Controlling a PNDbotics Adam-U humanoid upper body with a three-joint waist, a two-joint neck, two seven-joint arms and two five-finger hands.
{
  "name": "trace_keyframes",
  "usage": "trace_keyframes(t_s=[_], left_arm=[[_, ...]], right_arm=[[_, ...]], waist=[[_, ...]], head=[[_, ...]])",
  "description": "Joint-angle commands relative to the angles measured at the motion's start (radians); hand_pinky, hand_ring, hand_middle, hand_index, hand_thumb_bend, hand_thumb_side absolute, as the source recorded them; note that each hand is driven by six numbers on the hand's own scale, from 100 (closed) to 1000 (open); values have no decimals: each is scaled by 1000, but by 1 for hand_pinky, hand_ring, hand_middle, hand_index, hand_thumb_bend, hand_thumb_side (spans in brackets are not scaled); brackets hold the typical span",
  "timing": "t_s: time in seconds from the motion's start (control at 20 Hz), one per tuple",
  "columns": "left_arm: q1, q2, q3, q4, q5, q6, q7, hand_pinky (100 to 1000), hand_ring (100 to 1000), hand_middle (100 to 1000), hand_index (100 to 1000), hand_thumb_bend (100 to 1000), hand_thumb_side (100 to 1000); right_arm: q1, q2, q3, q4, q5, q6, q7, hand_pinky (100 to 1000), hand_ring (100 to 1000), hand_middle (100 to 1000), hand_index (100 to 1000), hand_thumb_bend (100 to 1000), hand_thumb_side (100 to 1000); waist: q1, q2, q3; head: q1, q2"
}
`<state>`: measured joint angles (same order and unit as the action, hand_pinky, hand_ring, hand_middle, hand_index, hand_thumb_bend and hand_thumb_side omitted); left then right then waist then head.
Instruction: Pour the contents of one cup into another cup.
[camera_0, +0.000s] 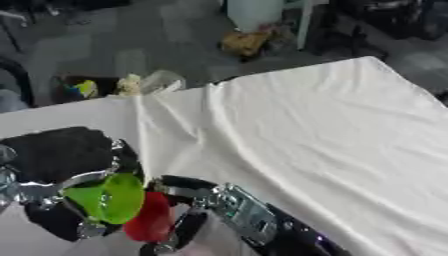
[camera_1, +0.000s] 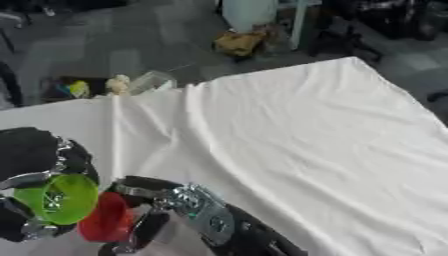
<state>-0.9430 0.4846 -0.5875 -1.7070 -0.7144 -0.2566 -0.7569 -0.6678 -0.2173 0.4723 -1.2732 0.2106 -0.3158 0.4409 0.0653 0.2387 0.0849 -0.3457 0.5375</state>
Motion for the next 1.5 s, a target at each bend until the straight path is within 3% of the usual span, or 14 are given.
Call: trace_keyframes(t_s=[0.05,0.65,1.5], left_arm=[[-24,27,3,-26,1,-8,-36,220,210,388,669,100,134],[-33,25,-14,-39,-51,-39,-143,182,208,380,656,100,132],[-52,7,-52,-23,-215,-140,-150,154,235,376,645,100,113]], right_arm=[[-11,-11,-2,-13,3,0,-4,495,715,147,355,100,100],[-8,-13,2,-14,6,5,-11,489,712,152,351,100,100],[-8,-21,7,-15,7,9,-13,484,709,151,349,100,100]], waist=[[0,-23,4],[5,-25,4],[17,-26,2]], head=[[-4,-6],[-9,-7],[-16,-10]])
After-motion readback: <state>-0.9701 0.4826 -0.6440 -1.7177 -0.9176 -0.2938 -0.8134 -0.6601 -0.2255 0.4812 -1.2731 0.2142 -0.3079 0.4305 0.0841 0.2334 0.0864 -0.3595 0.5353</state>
